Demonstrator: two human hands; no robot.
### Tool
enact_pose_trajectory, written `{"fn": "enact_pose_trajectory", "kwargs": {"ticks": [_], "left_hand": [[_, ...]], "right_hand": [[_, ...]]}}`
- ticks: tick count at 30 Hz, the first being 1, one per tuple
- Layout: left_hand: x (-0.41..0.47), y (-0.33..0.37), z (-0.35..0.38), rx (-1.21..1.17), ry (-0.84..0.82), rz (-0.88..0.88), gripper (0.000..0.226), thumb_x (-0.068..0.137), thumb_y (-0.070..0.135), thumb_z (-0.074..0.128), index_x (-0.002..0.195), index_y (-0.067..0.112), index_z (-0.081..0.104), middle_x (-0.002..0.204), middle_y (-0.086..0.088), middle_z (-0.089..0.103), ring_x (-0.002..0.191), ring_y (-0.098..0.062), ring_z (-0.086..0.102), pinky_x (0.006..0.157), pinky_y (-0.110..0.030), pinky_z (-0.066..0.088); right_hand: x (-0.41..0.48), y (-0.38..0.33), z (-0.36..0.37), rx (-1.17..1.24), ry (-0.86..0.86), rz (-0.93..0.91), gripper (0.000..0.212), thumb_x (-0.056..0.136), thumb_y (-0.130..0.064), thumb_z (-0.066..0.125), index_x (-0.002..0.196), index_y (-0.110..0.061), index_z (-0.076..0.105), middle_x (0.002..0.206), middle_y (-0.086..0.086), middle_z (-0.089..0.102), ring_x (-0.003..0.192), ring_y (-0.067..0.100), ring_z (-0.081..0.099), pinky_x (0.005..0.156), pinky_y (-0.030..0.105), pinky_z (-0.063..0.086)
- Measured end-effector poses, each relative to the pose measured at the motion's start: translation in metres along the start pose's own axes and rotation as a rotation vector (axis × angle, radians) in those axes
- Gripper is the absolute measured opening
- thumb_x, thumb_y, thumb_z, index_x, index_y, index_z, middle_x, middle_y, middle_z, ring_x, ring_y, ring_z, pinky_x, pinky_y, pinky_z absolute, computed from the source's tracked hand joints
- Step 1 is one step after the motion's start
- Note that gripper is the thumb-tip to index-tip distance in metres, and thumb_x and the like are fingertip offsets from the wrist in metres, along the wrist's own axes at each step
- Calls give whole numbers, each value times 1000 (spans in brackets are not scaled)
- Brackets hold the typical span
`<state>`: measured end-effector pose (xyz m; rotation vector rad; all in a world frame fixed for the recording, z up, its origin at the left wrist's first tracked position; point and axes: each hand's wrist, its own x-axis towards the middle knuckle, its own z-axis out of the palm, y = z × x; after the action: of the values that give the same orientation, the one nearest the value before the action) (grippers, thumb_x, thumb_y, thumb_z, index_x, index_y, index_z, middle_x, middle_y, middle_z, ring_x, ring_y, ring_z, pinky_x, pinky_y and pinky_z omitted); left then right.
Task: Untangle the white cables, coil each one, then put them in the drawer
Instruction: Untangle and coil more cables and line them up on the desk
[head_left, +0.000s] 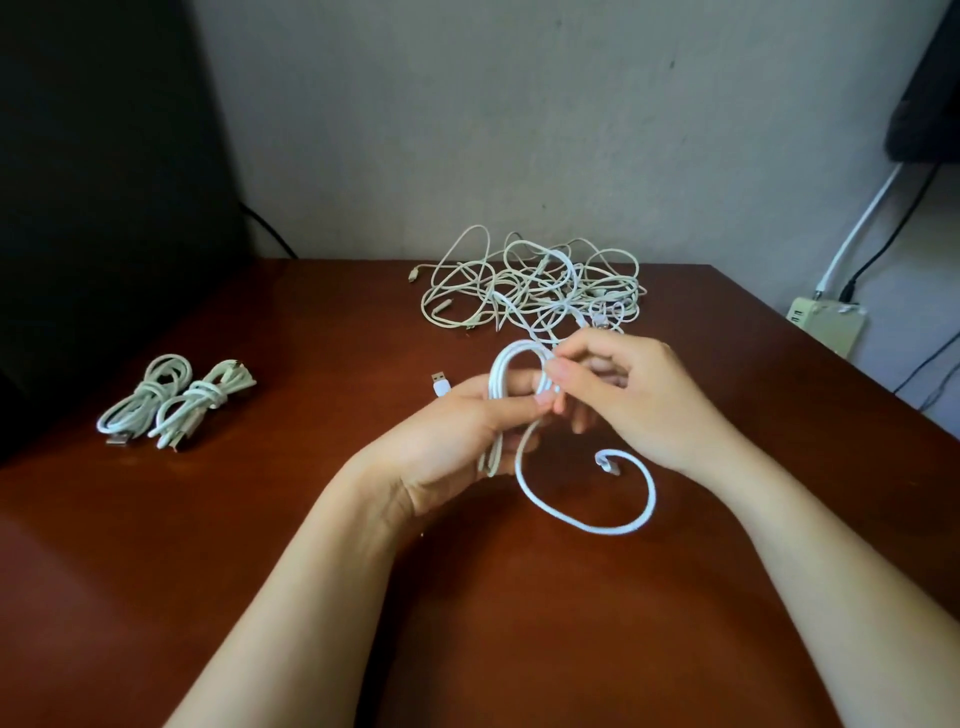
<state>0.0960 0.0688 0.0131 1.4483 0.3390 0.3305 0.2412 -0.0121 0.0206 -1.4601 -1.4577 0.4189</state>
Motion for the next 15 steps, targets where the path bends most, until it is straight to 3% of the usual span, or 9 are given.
{"fn": "enact_pose_trajectory", "kwargs": {"ticks": [4, 6, 8, 12, 15], "left_hand": [[0, 5, -8, -223, 84, 107, 18, 94, 6, 44, 80, 10, 55, 62, 3, 56, 49, -3, 48, 42, -12, 38], [2, 6, -13, -255, 139, 129, 20, 97, 7, 42, 82, 13, 54, 64, 3, 58, 53, -6, 47, 45, -13, 39], [4, 5, -18, -311, 211, 157, 20, 98, 9, 41, 84, 15, 54, 67, 4, 60, 56, -7, 49, 50, -16, 39], [7, 8, -28, -613, 371, 194, 19, 98, 11, 43, 83, 17, 53, 60, 4, 52, 47, -6, 46, 53, -19, 47], [8, 8, -34, -722, 505, 221, 19, 99, 11, 43, 83, 18, 51, 53, 7, 43, 40, -3, 35, 45, -14, 40]], "right_hand": [[-2, -6, 3, 32, -62, 49, 9, 89, -27, 59, 88, -18, 62, 75, 5, 70, 64, 16, 66, 63, 27, 53], [-4, -10, 3, 32, -79, 55, 19, 83, -36, 60, 90, -18, 61, 74, 5, 69, 67, 9, 66, 64, 15, 47], [-4, -12, 1, -5, -100, 40, 16, 84, -31, 65, 88, -16, 62, 74, 4, 69, 71, 3, 63, 70, 11, 44], [-6, -11, 1, -109, -153, 0, 11, 78, -31, 70, 81, -21, 67, 80, -3, 68, 79, 17, 62, 78, 32, 47], [-9, -16, 3, -174, -205, -43, 12, 78, -34, 74, 78, -24, 68, 79, -3, 68, 77, 15, 62, 78, 38, 47]]}}
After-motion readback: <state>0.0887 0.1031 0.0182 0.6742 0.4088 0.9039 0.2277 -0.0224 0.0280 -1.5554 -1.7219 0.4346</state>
